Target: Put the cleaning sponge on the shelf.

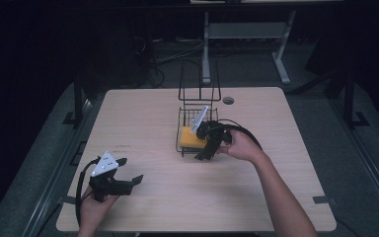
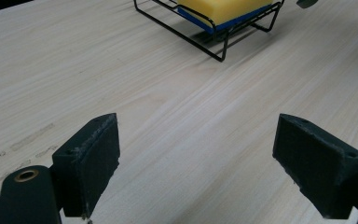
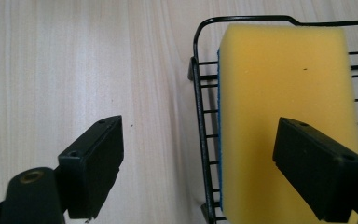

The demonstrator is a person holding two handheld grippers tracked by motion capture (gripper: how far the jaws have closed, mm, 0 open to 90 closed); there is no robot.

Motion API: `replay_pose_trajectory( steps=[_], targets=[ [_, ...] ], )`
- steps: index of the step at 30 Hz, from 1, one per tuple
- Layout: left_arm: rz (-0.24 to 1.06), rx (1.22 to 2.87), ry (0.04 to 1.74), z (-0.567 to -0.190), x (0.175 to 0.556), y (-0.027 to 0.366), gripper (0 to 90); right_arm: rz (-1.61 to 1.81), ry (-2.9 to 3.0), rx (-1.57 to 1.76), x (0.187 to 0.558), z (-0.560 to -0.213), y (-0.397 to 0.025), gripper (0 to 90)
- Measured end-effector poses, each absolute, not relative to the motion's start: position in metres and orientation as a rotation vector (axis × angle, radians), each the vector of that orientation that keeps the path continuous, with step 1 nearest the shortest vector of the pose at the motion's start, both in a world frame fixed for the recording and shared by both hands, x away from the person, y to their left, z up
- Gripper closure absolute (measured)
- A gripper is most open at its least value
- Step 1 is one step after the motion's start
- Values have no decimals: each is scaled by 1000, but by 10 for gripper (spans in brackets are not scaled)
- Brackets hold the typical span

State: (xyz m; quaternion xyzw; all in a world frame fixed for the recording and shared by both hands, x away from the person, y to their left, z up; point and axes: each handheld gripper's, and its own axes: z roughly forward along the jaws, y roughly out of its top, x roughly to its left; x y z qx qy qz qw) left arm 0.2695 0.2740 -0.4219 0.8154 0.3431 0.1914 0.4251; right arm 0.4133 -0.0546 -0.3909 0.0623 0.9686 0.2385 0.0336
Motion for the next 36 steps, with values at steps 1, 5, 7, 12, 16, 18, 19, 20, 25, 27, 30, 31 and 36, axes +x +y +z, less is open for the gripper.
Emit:
replay_pose_trajectory(
  steps=[1,5,7,12,16,18,19,20,25,27,30,31,36],
  targets=[
    [479,2039,858,-422,270,274,142,737,2980,187,412,-391,-55,159],
    [479,2039,858,-422,269,274,142,728,2974,181,407,-392,-58,158],
    [477,2038,858,-422,269,273,142,734,2970,178,404,-392,-59,156],
    [480,2036,858,-422,269,273,142,738,2964,172,399,-393,-63,153],
    [479,2036,858,-422,269,273,142,738,2959,170,394,-393,-65,153],
    [480,2036,858,-422,269,273,142,737,2957,168,392,-393,-66,152],
    [479,2037,858,-422,269,273,142,735,2956,170,390,-394,-67,151],
    [479,2037,858,-422,269,273,142,735,2956,170,390,-394,-67,151],
    [480,2038,858,-422,269,273,142,728,2959,162,383,-395,-71,152],
    [478,2037,859,-422,269,273,142,718,2964,177,380,-396,-73,152],
    [477,2038,859,-423,269,273,142,717,2966,179,377,-399,-77,152],
    [477,2037,859,-423,269,273,142,719,2964,183,376,-400,-78,152],
    [477,2040,859,-423,269,273,142,722,2961,192,373,-403,-84,152]
  ],
)
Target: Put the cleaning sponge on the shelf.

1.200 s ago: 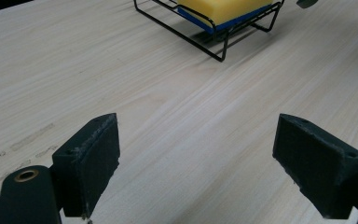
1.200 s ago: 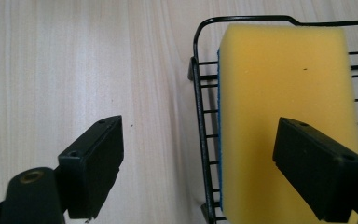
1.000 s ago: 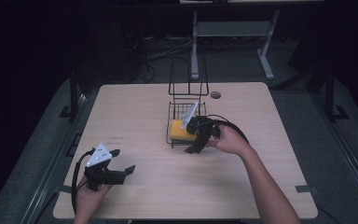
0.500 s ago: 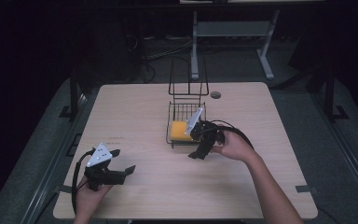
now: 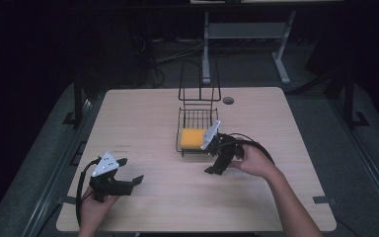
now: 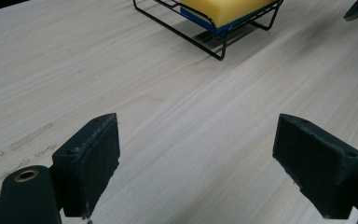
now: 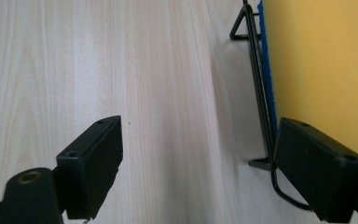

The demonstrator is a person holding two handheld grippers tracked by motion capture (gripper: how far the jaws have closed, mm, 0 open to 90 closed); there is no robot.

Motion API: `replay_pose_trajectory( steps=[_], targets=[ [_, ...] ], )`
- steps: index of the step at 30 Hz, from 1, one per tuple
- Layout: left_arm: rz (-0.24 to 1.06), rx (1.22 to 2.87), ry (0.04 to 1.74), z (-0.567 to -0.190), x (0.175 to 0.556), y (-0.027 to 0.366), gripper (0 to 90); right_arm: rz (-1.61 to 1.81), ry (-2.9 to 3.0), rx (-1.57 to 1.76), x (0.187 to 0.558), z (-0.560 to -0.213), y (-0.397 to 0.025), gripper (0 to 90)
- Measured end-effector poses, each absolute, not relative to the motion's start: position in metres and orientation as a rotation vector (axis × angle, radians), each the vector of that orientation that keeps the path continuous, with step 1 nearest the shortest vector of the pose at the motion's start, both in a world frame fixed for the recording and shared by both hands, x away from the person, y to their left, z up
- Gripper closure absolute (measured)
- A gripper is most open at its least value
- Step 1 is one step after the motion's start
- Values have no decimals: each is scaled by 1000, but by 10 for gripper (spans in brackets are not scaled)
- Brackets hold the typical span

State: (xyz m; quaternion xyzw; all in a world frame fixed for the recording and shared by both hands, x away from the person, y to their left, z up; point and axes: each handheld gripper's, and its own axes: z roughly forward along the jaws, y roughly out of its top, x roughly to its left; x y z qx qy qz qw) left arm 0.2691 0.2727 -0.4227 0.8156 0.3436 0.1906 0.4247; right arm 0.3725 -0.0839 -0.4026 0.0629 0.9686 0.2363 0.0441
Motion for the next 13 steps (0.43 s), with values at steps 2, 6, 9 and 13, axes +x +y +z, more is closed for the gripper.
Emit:
replay_pose_trajectory(
  steps=[2,6,9,13],
  targets=[
    [476,2041,859,-423,269,272,142,725,2962,201,370,-404,-88,152],
    [475,2045,858,-423,269,272,142,725,2963,214,367,-407,-95,152],
    [473,2045,856,-423,269,272,142,724,2964,224,365,-409,-99,152],
    [475,2049,852,-423,269,271,142,722,2951,225,358,-410,-104,152]
  ],
)
